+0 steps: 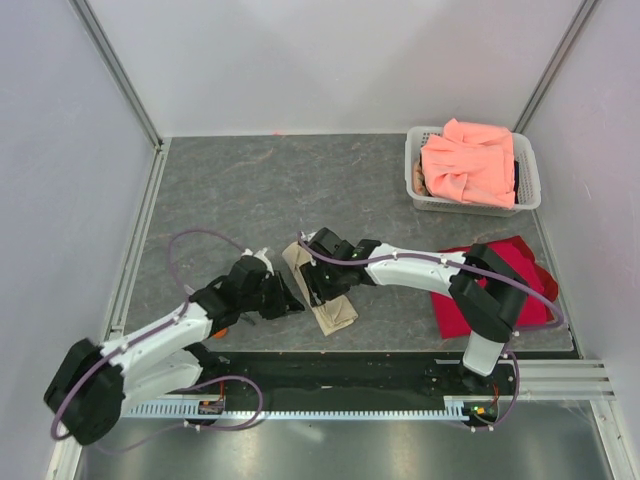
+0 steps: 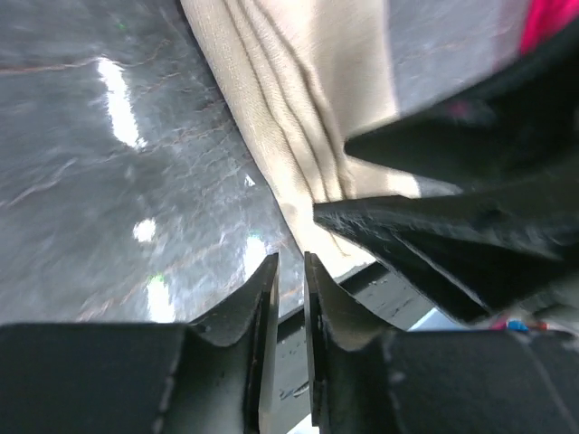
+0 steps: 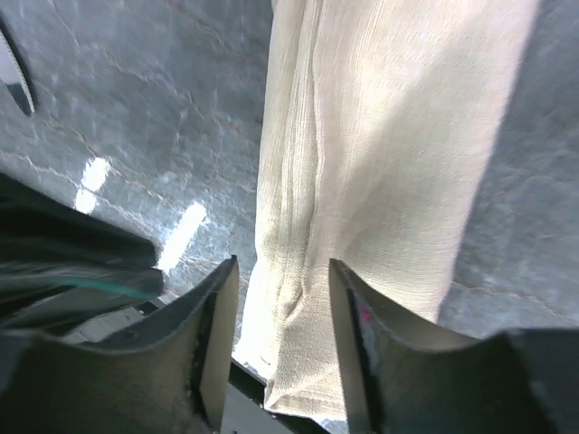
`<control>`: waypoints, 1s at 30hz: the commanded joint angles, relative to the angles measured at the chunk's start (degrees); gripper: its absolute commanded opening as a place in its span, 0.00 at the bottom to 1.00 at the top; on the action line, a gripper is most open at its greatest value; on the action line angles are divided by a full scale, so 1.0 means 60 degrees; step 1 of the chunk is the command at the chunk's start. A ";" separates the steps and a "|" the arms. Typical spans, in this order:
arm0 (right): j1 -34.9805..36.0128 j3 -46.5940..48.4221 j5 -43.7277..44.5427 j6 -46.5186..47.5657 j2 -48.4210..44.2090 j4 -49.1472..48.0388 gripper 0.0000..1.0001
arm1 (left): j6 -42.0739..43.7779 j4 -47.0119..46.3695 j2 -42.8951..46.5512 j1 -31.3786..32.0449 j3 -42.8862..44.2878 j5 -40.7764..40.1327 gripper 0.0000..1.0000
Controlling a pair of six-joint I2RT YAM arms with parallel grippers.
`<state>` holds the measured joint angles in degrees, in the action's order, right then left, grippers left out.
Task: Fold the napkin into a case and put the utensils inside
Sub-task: Smooth out the smaller rectangle-folded napkin at the center of the board, then pick up the smaller rectangle-folded napkin from the center of the board.
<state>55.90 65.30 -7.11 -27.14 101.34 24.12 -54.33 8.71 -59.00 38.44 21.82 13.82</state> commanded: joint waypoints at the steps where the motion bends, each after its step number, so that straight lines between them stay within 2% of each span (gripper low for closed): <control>1: 0.0044 0.1112 0.0876 0.0552 -0.0060 0.0769 0.54 | 0.0601 0.2266 0.1438 -0.0121 0.0346 -0.1234 0.25; 6: 0.0044 0.2371 0.1507 0.0918 0.0964 0.1385 0.59 | 0.0748 0.3629 0.2434 -0.0648 0.0918 -0.1747 0.24; 12: 0.0132 0.3222 0.2064 0.0934 0.1858 0.1678 0.59 | 0.0938 0.4099 0.3168 -0.0869 0.1313 -0.2172 0.26; 19: 0.0555 0.3282 0.2474 0.0656 0.2401 0.1722 0.60 | 0.1188 0.4466 0.3447 -0.0971 0.1563 -0.2202 0.26; 30: 0.1713 0.4058 0.5489 -0.0427 0.3120 0.2820 0.60 | 0.1159 0.4408 0.3711 -0.1001 0.1695 -0.1953 0.26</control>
<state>63.40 86.63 17.23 -25.69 118.30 36.77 -49.69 35.11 -37.32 32.73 29.39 2.00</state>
